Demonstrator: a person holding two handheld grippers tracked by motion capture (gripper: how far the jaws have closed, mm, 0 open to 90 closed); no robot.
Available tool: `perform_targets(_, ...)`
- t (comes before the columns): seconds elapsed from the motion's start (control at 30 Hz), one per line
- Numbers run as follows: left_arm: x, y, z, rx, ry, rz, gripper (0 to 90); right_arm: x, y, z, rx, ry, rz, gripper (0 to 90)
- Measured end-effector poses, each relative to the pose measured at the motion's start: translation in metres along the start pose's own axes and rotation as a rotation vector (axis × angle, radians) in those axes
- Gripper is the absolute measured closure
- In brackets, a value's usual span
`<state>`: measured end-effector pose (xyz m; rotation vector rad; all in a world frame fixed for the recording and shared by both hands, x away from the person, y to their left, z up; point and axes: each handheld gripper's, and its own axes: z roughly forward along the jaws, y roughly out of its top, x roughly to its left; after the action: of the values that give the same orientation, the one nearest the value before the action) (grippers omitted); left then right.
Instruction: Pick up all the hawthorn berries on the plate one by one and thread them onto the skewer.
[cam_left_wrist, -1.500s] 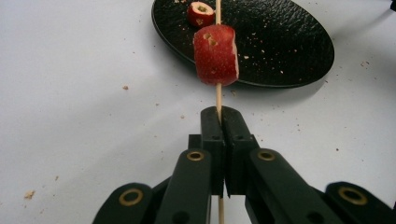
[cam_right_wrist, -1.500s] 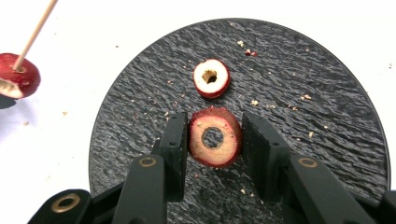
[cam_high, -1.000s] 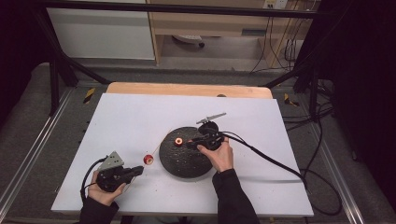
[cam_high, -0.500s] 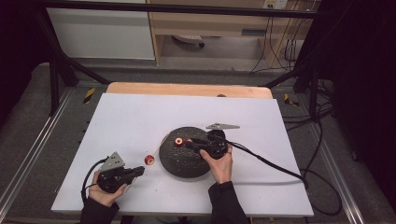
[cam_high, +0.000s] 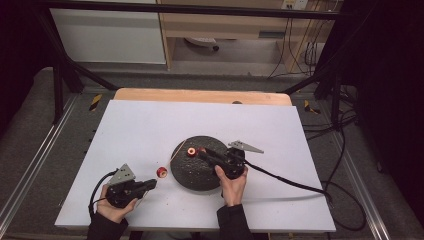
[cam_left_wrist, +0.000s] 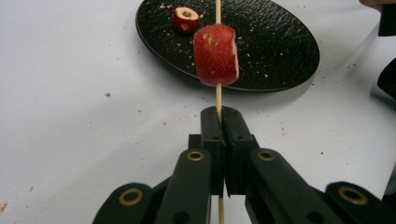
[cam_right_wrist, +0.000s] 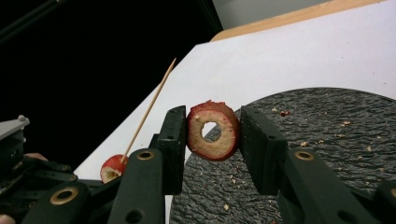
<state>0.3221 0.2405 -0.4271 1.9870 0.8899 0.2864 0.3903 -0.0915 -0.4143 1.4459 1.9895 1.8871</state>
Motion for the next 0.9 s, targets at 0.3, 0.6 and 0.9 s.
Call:
perform_targets(0.3, -0.006, 0.0, 0.003, -0.001, -0.005, 0.002, 88.5, 0.0, -0.011, -0.002, -0.096, 0.012, 0.041, 63.0)
perform_targets(0.6, -0.011, 0.0, 0.005, -0.002, -0.009, -0.003, 88.5, 0.001, -0.015, -0.002, -0.173, 0.004, 0.073, 63.0)
perform_targets(0.9, -0.015, 0.0, 0.007, 0.001, -0.011, 0.001, 88.4, -0.001, -0.012, 0.002, -0.231, -0.002, 0.093, 63.0)
